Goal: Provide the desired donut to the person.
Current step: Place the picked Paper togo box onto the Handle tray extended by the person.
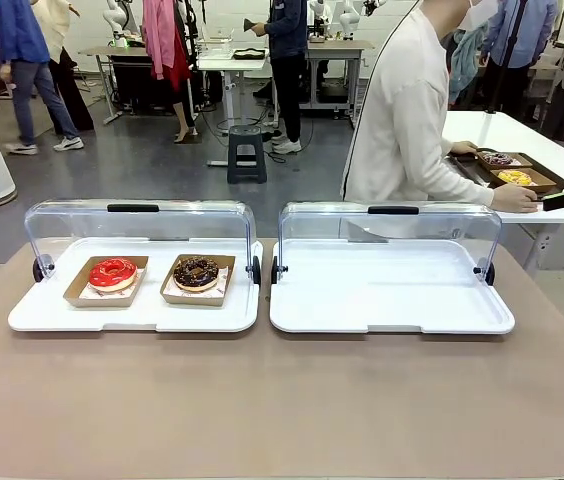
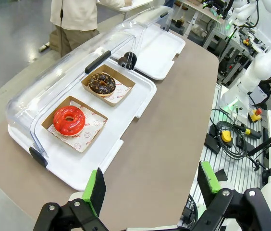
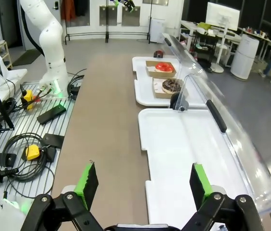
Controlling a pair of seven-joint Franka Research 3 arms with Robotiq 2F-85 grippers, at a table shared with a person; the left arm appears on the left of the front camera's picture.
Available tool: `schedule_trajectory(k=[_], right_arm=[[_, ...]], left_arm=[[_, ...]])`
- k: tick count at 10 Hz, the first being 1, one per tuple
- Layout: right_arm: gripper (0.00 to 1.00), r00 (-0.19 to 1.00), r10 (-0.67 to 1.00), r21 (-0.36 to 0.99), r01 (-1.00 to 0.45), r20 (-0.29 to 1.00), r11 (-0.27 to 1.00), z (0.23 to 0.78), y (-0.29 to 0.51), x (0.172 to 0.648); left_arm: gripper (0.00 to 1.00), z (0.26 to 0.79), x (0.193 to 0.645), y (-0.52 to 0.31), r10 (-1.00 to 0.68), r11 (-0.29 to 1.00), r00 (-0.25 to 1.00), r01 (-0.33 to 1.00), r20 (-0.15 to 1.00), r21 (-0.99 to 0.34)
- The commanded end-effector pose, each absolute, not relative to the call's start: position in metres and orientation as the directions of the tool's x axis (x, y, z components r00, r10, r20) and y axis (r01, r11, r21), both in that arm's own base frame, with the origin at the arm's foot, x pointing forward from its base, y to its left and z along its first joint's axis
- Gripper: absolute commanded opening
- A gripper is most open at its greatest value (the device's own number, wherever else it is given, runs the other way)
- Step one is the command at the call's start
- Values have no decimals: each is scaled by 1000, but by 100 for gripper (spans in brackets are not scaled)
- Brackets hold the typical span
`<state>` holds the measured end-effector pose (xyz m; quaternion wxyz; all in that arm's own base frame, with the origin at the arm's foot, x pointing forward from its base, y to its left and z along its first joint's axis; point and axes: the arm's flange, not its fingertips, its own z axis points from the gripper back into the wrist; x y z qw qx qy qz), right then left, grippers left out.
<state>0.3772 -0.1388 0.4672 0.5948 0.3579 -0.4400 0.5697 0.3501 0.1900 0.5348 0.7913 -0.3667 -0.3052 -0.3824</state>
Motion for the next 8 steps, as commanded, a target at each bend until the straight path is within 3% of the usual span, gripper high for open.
schedule_trajectory(k=[1,8], right_arm=[[100,-41,361,-80,-992,932,94,468,-138,377],[100,-41,361,-80,-992,932,94,468,-138,377]], left_arm=[[100,536,350,190,-370,429,505,838,780,-338],[100,536,350,190,-370,429,505,838,780,-338]])
